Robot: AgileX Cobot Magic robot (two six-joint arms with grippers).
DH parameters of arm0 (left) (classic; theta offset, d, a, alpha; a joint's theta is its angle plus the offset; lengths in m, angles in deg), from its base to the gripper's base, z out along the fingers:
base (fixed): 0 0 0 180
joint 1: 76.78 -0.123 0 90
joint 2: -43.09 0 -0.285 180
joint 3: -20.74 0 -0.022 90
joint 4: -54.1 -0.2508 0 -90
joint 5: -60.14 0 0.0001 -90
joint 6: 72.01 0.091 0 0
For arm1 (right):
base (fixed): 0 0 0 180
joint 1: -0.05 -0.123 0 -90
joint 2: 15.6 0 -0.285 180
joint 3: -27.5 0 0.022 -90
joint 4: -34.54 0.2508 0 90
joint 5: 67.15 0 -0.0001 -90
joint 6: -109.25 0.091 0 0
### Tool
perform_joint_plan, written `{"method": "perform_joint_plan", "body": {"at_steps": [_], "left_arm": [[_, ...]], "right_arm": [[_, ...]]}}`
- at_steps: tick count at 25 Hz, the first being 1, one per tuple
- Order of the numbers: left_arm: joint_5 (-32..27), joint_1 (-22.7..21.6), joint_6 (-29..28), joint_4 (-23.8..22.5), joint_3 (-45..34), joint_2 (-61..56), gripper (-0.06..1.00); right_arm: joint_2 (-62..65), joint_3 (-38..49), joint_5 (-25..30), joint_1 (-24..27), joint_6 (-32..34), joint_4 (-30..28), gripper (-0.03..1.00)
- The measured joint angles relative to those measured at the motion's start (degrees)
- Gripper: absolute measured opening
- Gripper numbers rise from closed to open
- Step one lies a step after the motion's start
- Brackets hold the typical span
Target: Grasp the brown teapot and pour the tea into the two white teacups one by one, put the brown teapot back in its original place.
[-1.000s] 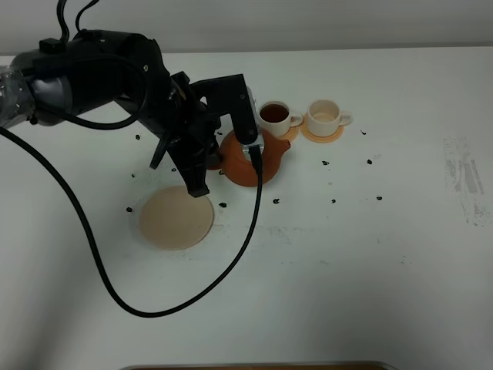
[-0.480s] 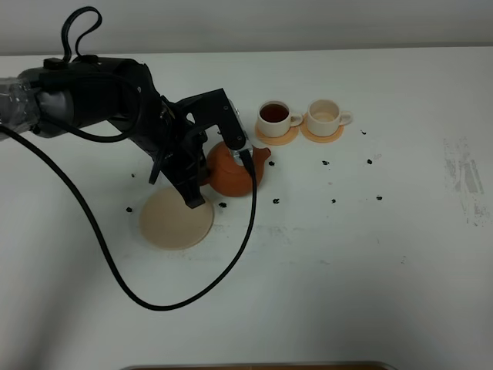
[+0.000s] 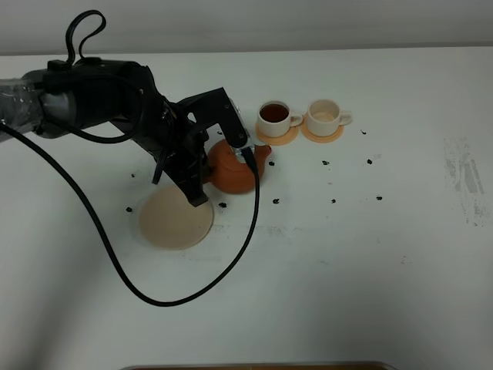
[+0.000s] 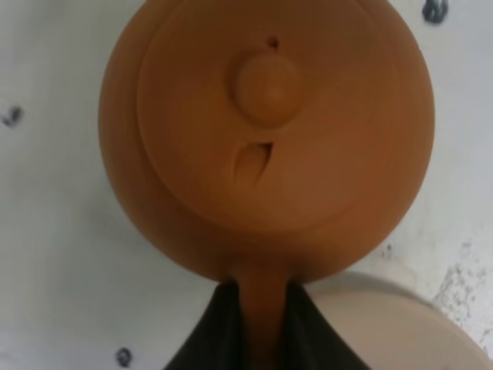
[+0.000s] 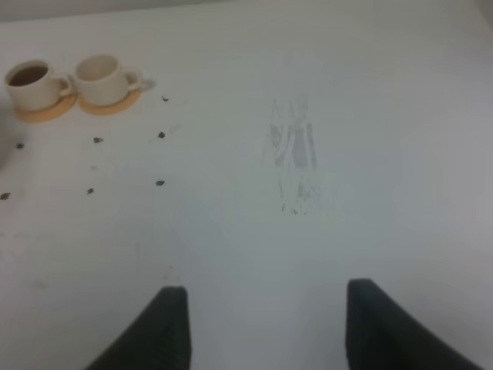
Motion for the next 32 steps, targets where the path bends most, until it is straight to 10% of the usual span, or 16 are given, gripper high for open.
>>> {"method": "perform_joint_plan", "body": {"at_steps": [17, 32], "left_arm": [[-12.57, 1.57, -1.39, -10.97, 37.95, 12.03, 0.12], [-1.40, 2.27, 15.92, -13.25, 43.92, 20.57, 0.12]], "right_arm": [[0.00, 0.00, 0.00, 0.00, 0.00, 0.00, 0.47], [0.00, 0.00, 0.00, 0.00, 0.00, 0.00, 0.47]]}}
